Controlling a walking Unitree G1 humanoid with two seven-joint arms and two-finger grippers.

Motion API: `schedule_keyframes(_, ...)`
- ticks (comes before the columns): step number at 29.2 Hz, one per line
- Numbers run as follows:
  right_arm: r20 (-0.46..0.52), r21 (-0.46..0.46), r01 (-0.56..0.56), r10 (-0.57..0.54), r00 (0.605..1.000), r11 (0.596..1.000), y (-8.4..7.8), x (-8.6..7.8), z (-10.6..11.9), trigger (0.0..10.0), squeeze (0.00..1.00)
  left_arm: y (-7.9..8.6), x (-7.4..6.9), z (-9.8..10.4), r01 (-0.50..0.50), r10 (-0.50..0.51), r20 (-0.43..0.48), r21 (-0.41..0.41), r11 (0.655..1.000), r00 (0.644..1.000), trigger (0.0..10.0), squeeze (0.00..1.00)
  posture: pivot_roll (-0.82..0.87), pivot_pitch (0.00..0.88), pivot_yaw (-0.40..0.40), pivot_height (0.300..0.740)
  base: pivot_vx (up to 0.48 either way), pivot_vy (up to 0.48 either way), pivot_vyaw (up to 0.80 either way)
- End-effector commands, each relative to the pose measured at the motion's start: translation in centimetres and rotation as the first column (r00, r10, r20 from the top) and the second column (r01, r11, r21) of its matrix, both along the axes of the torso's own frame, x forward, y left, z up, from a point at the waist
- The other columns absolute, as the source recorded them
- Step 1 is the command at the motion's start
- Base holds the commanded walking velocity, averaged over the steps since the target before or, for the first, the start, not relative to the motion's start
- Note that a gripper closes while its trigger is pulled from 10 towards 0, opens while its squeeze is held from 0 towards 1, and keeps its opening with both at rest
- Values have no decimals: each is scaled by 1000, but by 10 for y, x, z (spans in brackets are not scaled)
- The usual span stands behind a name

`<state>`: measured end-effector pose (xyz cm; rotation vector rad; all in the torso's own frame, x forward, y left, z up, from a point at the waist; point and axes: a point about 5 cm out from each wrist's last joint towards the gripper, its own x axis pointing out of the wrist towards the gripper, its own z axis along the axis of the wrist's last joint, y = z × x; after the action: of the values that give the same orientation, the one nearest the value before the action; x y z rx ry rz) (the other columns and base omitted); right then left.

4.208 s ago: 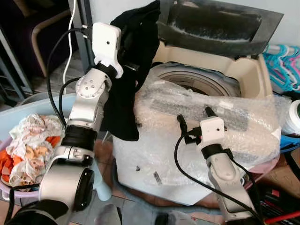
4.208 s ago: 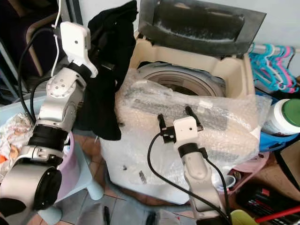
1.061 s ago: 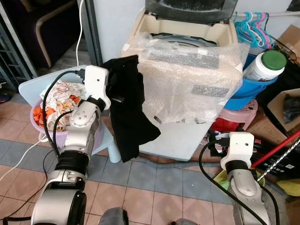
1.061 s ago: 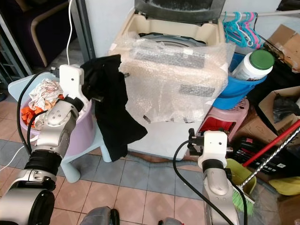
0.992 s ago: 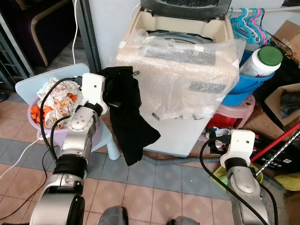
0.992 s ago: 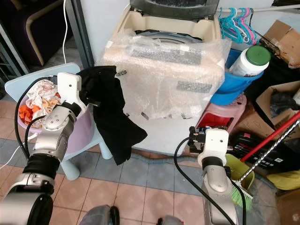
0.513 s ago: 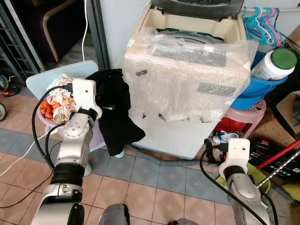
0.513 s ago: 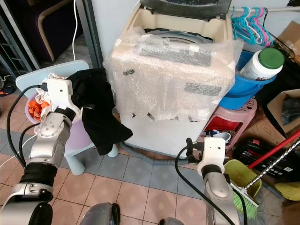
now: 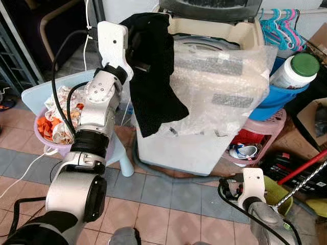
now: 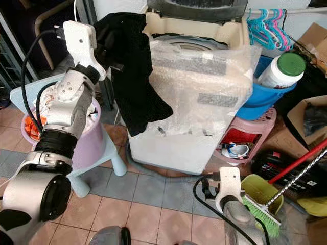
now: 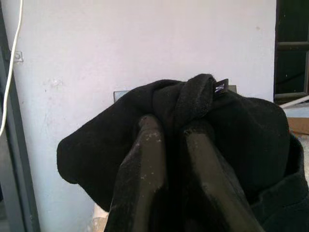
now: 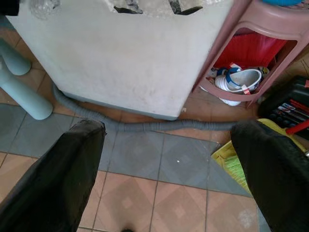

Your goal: Clothes washing

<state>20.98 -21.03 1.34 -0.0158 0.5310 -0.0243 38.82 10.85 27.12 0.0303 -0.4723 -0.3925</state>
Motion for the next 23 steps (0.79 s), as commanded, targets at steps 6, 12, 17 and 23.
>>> schedule_keyframes(6, 44, 47, -55, 53, 998, 997, 7, 7, 9, 10000, 0, -6, 2, 27, 30, -30, 87, -3, 1000, 996, 10000, 0, -23, 6, -17, 740, 480, 0, 0)
schedule_keyframes(12, 34, 43, -73, 72, 997, 996, 8, 10, 6, 10000, 0, -9, 6, 40, 36, -37, 113, 6, 999, 993, 10000, 0, -9, 9, -25, 740, 480, 0, 0)
schedule_keyframes(17, 35, 44, -78, 77, 996, 996, 8, 11, 7, 10000, 0, -14, 9, 51, 36, -37, 125, 4, 999, 991, 10000, 0, -8, 10, -27, 740, 480, 0, 0)
schedule_keyframes(23, 44, 41, -89, 88, 995, 995, 8, 12, 8, 10000, 0, -25, 15, 70, 54, -58, 124, 35, 998, 991, 10000, 0, -10, 11, -34, 740, 201, 0, 0)
